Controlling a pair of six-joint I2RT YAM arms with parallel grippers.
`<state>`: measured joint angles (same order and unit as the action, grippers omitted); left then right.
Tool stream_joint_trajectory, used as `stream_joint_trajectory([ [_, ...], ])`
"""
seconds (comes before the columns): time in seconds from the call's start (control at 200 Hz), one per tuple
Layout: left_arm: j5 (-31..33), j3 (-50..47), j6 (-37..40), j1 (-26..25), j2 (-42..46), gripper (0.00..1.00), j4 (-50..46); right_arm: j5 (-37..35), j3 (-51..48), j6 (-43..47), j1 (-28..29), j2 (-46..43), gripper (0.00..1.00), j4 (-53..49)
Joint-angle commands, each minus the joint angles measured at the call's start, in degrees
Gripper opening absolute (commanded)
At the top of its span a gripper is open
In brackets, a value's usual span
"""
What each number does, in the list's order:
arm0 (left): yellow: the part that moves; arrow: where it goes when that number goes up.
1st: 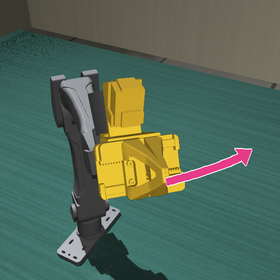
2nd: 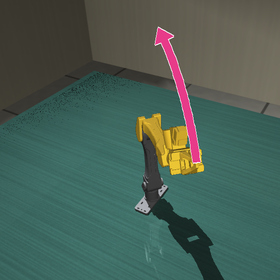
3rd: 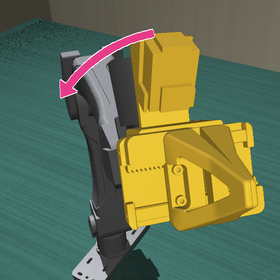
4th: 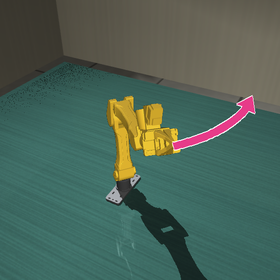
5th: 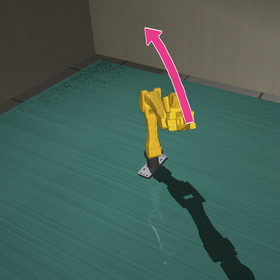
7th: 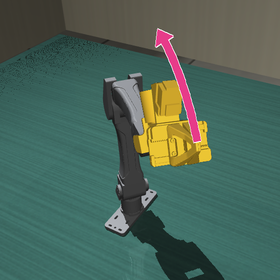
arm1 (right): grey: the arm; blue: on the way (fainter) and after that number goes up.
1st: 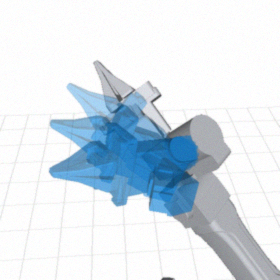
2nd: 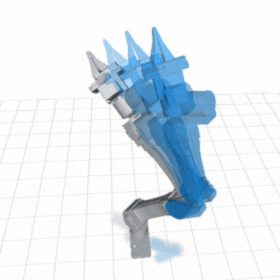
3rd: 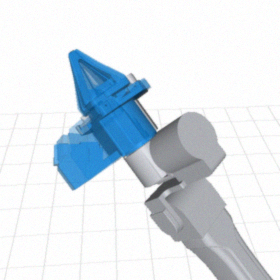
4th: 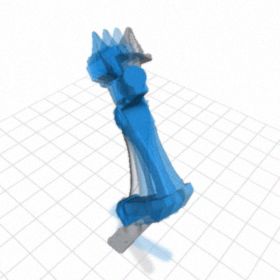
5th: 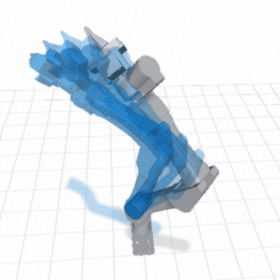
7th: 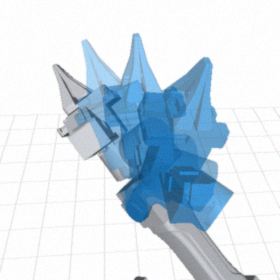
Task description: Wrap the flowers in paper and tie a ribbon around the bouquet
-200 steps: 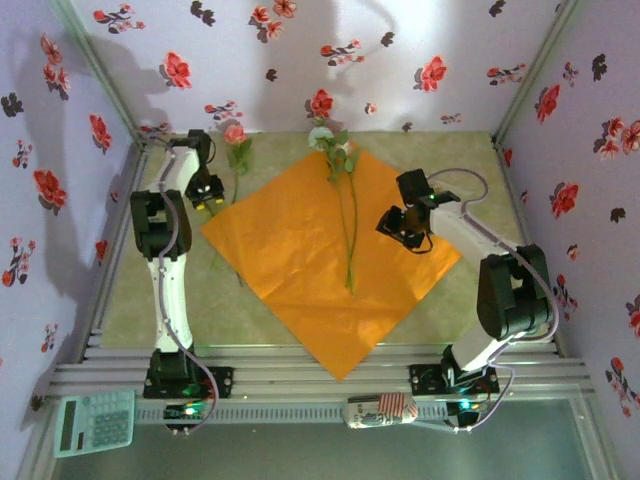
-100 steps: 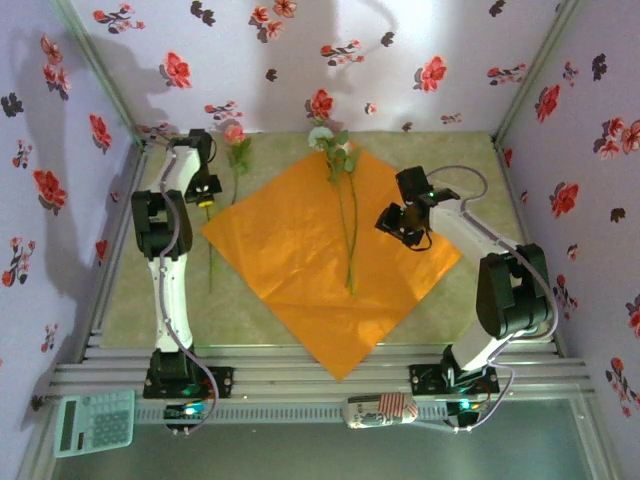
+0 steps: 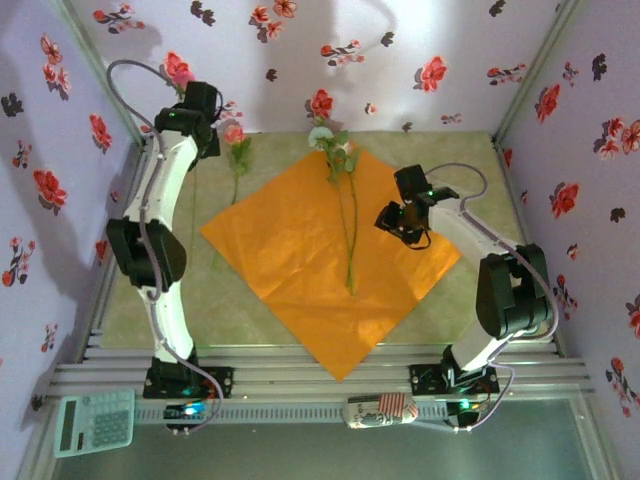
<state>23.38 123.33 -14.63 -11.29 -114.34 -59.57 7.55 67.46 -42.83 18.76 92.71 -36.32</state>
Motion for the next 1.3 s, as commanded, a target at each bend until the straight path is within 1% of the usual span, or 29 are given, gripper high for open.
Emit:
stream_joint_trajectory([
  [0.0, -18.6, -1.6, -3.5, -1.1, 2.6, 0.0, 1.2, 0.5, 2.1, 0.2, 0.2, 1.0, 0.51, -0.3],
  [0.045, -27.5, -3.3, -8.0, -2.4, 2.4, 0.0, 3.2, 0.7, 2.2, 0.0, 0.2, 1.2, 0.51, 0.0],
  [0.105, -36.6, -6.6, -14.4, -4.8, 1.5, 0.0, 7.5, 0.9, 2.4, -0.1, 0.2, 1.4, 0.51, 0.1],
  [0.15, -41.4, -9.3, -19.2, -6.5, 0.3, 0.0, 12.3, 0.9, 2.7, 0.0, 0.1, 1.3, 0.51, 0.1],
  [0.2, -44.2, -12.3, -24.1, -8.4, -1.0, 0.0, 18.0, 1.0, 2.8, 0.0, 0.1, 1.2, 0.51, 0.0],
  [0.26, -45.8, -13.6, -29.3, -9.9, -3.5, 0.0, 22.3, 0.9, 2.8, 0.2, 0.2, 1.0, 0.51, -0.1],
  [0.325, -46.6, -13.4, -31.5, -11.3, -6.5, 0.0, 25.6, 0.8, 2.6, 0.3, 0.1, 0.7, 0.51, -0.2],
  [0.38, -46.7, -11.3, -31.4, -11.9, -10.1, 0.0, 25.8, 0.9, 2.0, 0.2, 0.0, 0.2, 0.51, -0.1],
  [0.51, -48.6, -3.7, -30.6, -12.6, -19.4, 0.0, 22.2, 1.0, 0.5, -0.2, -0.2, -0.9, 0.51, 0.6],
  [0.655, -50.3, 4.0, -30.5, -13.2, -26.1, 0.0, 20.9, 0.8, -0.8, -0.5, -0.3, -1.9, 0.51, 1.0],
  [0.79, -54.9, 9.0, -29.7, -14.1, -30.8, 0.0, 22.4, 0.9, -1.6, -0.7, -0.7, -2.5, 0.51, 1.2],
  [1.01, -56.8, 10.9, -29.1, -14.7, -34.3, 0.0, 22.8, 0.8, -1.9, -0.6, -0.9, -2.9, 0.51, 1.0],
  [1.05, -57.2, 11.0, -29.2, -14.7, -34.5, 0.09, 23.1, 0.8, -2.0, -0.6, -0.9, -3.1, 0.51, 0.9],
  [1.11, -57.5, 11.1, -28.9, -15.0, -34.5, 0.18, 23.1, 0.9, -2.0, -0.5, -1.0, -3.2, 0.51, 0.9],
  [1.165, -57.2, 11.6, -28.2, -14.9, -34.2, 0.34, 22.0, 1.2, -2.1, -0.5, -0.9, -3.2, 0.51, 1.0],
  [1.185, -56.7, 11.8, -27.5, -14.8, -34.1, 0.38, 21.0, 1.3, -2.0, -0.5, -0.9, -3.2, 0.51, 1.1],
  [1.23, -54.9, 12.8, -26.0, -14.9, -33.2, 0.44, 18.6, 1.8, -2.1, -0.5, -0.9, -3.2, 0.51, 1.5],
  [1.295, -50.1, 13.3, -24.2, -14.9, -30.4, 0.52, 15.0, 2.6, -2.1, -0.2, -0.9, -3.3, 0.51, 2.4],
])
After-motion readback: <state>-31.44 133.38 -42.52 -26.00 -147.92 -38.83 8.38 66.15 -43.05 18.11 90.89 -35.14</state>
